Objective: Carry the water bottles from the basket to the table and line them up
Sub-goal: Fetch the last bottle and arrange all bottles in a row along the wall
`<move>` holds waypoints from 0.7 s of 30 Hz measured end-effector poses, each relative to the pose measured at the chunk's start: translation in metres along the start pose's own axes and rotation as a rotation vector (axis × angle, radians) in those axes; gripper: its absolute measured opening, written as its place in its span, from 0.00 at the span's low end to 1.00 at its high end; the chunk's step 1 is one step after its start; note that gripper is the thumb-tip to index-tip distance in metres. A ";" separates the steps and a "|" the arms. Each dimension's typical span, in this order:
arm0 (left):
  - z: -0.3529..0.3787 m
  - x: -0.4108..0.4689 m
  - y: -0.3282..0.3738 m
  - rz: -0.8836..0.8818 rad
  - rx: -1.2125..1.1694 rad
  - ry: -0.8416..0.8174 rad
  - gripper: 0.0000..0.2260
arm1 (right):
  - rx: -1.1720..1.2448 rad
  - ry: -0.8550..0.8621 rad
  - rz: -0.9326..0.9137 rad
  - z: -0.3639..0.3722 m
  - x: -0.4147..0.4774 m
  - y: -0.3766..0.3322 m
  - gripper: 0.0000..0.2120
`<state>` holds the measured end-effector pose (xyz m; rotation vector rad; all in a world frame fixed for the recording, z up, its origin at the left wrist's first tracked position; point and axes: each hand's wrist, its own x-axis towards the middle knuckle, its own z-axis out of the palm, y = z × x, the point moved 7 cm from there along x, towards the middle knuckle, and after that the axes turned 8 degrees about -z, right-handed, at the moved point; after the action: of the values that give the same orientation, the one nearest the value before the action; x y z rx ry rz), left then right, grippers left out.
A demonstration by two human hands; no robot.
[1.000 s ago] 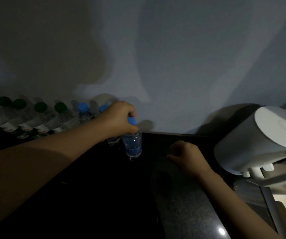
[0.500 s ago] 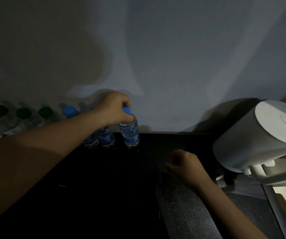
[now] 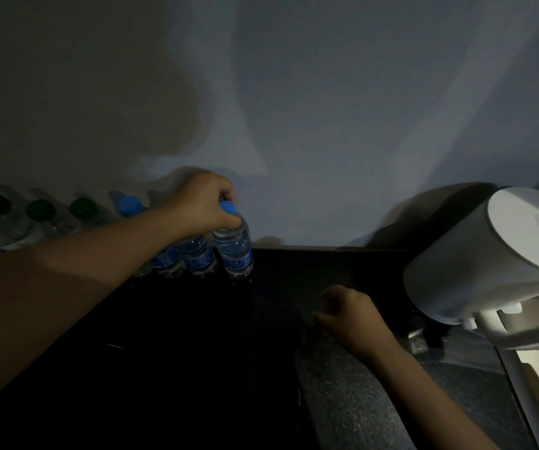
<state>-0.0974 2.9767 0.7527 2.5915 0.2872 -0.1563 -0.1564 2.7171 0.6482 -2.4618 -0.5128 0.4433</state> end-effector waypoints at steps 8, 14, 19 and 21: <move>0.001 0.003 -0.009 -0.023 0.010 -0.012 0.06 | 0.007 0.012 -0.004 -0.001 -0.001 0.005 0.12; -0.001 0.004 -0.013 -0.037 0.027 -0.024 0.06 | -0.003 0.009 0.005 0.002 -0.003 0.004 0.14; -0.004 0.002 -0.019 -0.049 0.076 -0.005 0.07 | 0.013 -0.022 0.012 0.006 -0.003 -0.001 0.15; -0.005 0.001 -0.019 -0.046 0.087 0.000 0.07 | 0.006 -0.026 0.020 0.006 -0.003 -0.002 0.15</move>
<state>-0.1007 2.9953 0.7477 2.6721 0.3479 -0.1899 -0.1624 2.7205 0.6454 -2.4601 -0.4977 0.4847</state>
